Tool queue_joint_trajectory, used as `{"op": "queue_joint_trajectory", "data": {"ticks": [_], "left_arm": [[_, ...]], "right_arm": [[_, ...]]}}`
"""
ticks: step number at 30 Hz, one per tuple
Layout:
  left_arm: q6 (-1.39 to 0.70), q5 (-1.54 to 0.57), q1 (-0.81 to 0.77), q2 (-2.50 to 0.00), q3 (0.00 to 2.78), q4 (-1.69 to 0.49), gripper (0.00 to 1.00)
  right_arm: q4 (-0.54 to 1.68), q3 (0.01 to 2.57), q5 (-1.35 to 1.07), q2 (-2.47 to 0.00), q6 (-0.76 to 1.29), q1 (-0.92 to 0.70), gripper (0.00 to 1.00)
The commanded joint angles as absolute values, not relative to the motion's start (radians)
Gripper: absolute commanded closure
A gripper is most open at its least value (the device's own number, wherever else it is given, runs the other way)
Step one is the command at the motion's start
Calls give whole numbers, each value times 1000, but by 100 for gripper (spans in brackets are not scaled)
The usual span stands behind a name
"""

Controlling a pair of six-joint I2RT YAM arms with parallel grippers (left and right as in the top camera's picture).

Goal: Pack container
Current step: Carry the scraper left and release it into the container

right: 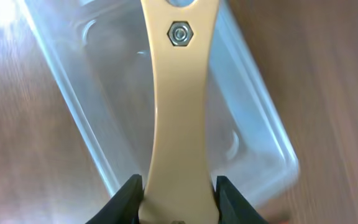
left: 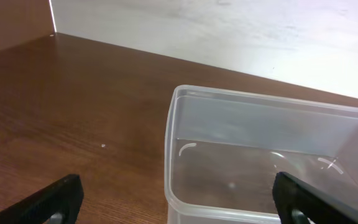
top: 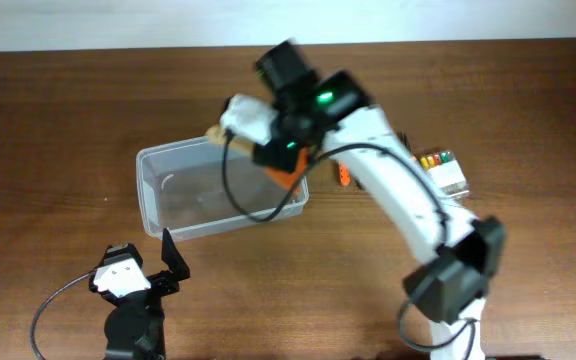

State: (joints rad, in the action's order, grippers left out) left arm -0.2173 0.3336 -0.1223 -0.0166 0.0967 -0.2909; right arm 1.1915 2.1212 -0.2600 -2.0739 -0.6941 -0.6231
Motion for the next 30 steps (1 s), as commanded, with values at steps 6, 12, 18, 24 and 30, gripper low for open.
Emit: {"op": "queue_joint_trajectory", "data": {"ticks": [6,12,18,24,30], "left_arm": [[-208,337,-126,-12,93,-292,1],[-208,337,-126,-12,93,-292,1],[-208,337,-126,-12,93,-292,1],[-208,337,-126,-12,93,-292,1],[-208,337,-126,-12,93,-292,1]], "right_arm": [[1103,2111,-262,-2277,-965,-667,96],[1098,2111,-254,-2357,-953,-663,49],[1096,2111,-223,-2357,-847,-646,2],[1098,2111,-220,-2357,-593,-562,2],[1142,2111,-226,-2357,-345,-462,2]]}}
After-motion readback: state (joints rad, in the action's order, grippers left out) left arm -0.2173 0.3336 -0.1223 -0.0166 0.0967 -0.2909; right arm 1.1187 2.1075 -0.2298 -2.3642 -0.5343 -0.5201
